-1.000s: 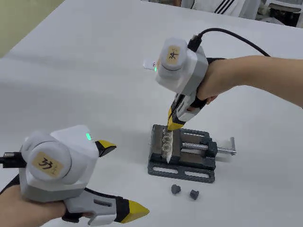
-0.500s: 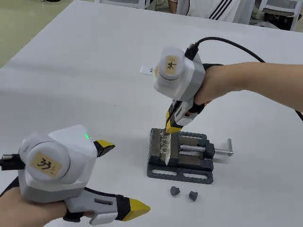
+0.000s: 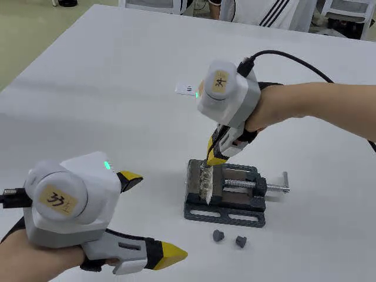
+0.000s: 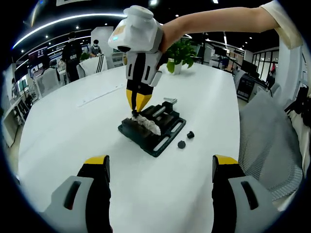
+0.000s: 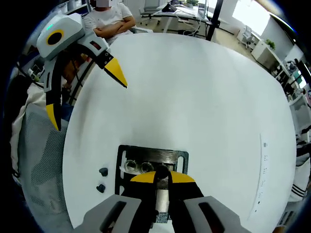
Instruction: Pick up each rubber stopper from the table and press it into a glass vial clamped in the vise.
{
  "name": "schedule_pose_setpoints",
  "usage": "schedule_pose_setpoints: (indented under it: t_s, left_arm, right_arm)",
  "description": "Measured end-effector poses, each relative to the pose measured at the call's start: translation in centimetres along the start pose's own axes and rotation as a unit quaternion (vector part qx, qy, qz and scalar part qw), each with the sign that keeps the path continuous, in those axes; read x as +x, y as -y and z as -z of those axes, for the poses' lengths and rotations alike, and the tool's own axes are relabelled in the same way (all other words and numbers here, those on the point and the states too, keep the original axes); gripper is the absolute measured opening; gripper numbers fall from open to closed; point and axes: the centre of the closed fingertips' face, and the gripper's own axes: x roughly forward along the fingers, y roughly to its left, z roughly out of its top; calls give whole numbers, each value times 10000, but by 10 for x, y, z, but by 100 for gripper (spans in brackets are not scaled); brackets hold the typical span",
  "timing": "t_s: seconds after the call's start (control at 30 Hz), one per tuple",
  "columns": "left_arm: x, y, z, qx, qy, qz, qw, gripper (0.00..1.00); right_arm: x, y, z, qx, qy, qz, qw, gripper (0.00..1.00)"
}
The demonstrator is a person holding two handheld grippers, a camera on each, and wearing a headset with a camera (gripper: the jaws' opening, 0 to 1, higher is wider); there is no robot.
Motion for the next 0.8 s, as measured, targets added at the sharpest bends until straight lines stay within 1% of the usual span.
schedule_pose_setpoints:
  t_s: [0.03,0.07,0.1,0.13,0.2,0.3,0.33,0.43,0.53,0.63,0.73,0.8]
  left_arm:
    - [0,0,0,-2,-3,-2,10000,85]
    - [0,0,0,-5,-4,-2,10000,85]
    - [-1,0,0,-1,-5,-5,10000,85]
    - [0,0,0,4,-7,-5,10000,85]
    - [-1,2,0,0,-6,-8,10000,85]
    - [0,3,0,3,-11,-6,10000,85]
    - [0,3,0,2,-10,-2,10000,85]
    - [0,5,-1,7,-5,11,10000,85]
    - [0,5,-2,29,-2,22,10000,85]
    - [1,8,-3,46,-4,36,10000,85]
    - [1,10,-4,58,-5,53,10000,85]
    - [1,10,-4,60,-7,56,10000,85]
  right_arm:
    - [-1,-1,2,1,10,-33,10000,15]
    - [0,-3,3,200,105,-138,9997,23]
    - [0,-3,4,273,144,-128,9994,28]
    - [0,-4,8,196,158,-111,9996,29]
    - [-1,-9,13,248,228,-74,9994,28]
    - [1,-14,18,296,391,-38,9988,36]
    - [0,-17,20,310,404,-33,9987,38]
    - [0,-23,26,319,476,14,9984,38]
    - [-6,-30,29,403,584,39,9975,38]
    - [-9,-33,32,383,617,95,9973,37]
    - [-14,-42,35,339,628,88,9974,36]
    - [-16,-47,38,268,576,87,9979,36]
